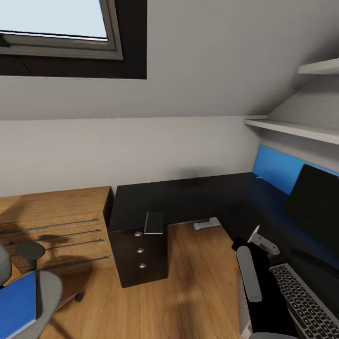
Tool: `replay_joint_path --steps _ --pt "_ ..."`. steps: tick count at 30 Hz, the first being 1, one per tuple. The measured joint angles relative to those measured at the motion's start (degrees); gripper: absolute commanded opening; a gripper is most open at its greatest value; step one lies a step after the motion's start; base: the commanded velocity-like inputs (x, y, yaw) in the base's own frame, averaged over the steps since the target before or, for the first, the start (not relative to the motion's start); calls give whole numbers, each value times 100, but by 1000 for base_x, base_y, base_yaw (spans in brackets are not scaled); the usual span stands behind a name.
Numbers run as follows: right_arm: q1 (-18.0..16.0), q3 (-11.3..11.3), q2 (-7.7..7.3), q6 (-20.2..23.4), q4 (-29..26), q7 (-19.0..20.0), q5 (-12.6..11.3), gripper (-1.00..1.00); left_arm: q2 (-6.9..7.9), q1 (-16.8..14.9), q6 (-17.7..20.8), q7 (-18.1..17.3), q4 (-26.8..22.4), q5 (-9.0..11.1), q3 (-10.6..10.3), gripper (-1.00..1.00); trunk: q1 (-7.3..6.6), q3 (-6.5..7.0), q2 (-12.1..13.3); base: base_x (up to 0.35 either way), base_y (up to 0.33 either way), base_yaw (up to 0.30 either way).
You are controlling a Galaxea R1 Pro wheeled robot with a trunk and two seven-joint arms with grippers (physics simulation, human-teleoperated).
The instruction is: In the bedroom, organize the workspace by keeping the computer under the desk, ensuring the monitor is on the desk, placing the keyboard on the desk next to the monitor, placing the mouse on the desk next to the keyboard, moving the folder from the swivel chair onto the desk next to the mouse, stacking the notebook on top of the folder with the pen on top of the notebook, and positioning the swivel chair next to the desk.
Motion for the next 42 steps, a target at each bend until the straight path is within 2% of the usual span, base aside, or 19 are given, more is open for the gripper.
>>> replay_joint_path --steps 5,8,9,10,12,15,18,22,27,29,34,42 --pt "-6 99 0 0 146 48 -2 -100 0 0 -6 0 -1 0 1 100 0 0 0 0 0 -18" --pt "-8 533 0 -1 200 281 20 -100 0 0 -64 1 -1 0 -2 100 0 0 0 2 0 -3" --pt "-8 617 0 5 205 332 34 -100 0 0 -78 1 -1 0 -2 100 0 0 0 89 0 -1" --pt "-8 834 -5 2 219 487 37 -100 0 0 -103 1 -1 0 -3 100 -1 0 -1 160 0 -1" --pt "-7 1061 -144 18 237 708 73 -100 0 1 -117 1 -1 0 -3 100 -2 0 -1 217 0 0" --pt "-6 1514 -469 16 296 1155 77 -100 0 1 -126 2 -1 0 -9 100 -3 0 -1 278 0 0" --pt "-8 1743 -652 13 321 1481 81 -100 0 1 -128 1 -1 0 -26 100 -3 0 -1 308 0 0" --pt "-8 1884 -747 12 340 1726 83 -100 -1 1 -131 -3 -1 7 -183 100 -3 0 -1 322 0 0" --pt "-7 1948 -768 7 415 1800 92 -100 -1 1 -159 -11 164 0 -283 100 -3 0 -1 327 0 0" --pt "-8 2006 -772 5 446 1811 93 -100 -2 1 -162 -12 196 -5 -290 100 -3 0 -1 328 0 0" --pt "-7 2426 -776 -122 475 1898 98 -100 -3 1 -165 -13 224 -7 -295 100 -3 0 -1 326 0 0" --pt "-9 2537 -745 -238 480 1907 103 -100 -3 2 -166 -12 226 -7 -295 100 -3 0 -1 305 0 75"
